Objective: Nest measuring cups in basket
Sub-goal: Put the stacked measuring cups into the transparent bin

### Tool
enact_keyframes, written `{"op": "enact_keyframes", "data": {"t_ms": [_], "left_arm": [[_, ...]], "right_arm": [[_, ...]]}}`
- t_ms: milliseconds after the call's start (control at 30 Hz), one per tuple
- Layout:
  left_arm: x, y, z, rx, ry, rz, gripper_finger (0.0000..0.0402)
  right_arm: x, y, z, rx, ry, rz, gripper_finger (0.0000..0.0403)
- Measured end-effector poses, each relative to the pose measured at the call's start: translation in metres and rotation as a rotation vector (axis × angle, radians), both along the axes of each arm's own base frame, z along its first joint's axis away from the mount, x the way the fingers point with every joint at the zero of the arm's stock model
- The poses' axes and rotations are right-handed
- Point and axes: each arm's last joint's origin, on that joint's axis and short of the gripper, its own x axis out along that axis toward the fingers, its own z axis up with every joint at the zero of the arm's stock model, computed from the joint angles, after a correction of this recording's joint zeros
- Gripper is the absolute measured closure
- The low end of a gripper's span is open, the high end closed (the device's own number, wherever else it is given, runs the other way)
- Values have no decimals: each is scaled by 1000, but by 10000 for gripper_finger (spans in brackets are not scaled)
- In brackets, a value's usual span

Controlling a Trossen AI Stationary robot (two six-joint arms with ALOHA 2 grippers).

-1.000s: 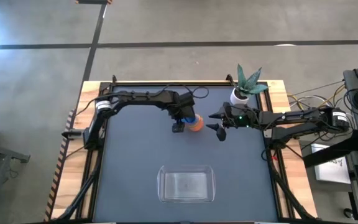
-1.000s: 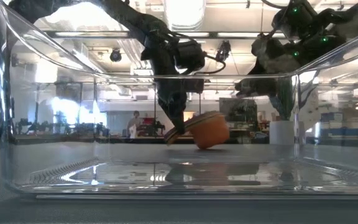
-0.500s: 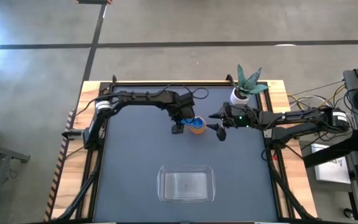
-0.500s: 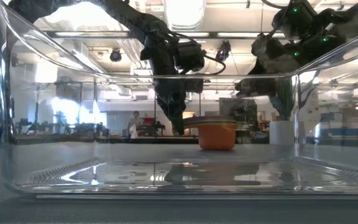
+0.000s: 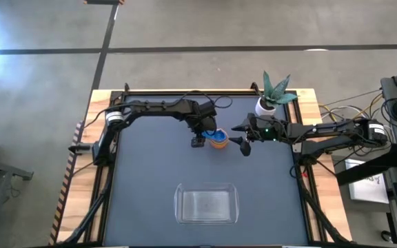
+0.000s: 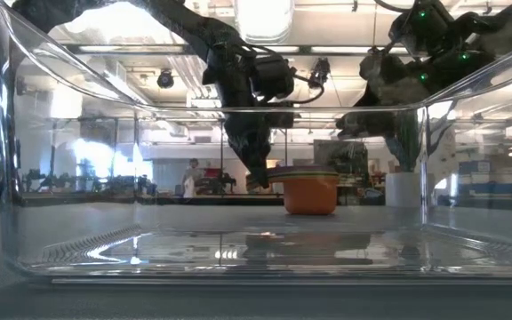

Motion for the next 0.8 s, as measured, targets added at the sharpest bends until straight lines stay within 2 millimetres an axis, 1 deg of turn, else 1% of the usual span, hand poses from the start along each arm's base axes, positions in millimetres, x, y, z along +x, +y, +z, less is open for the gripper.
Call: {"op": "enact_keyframes", "data": {"t_ms": [667, 800], "left_arm": [[0, 0, -1, -2, 3, -2, 138], [1, 0, -6, -17, 9, -3, 138]], "right_arm": [[0, 0, 0, -8, -1, 4, 165], [0, 0, 0, -5, -1, 2, 165]]}}
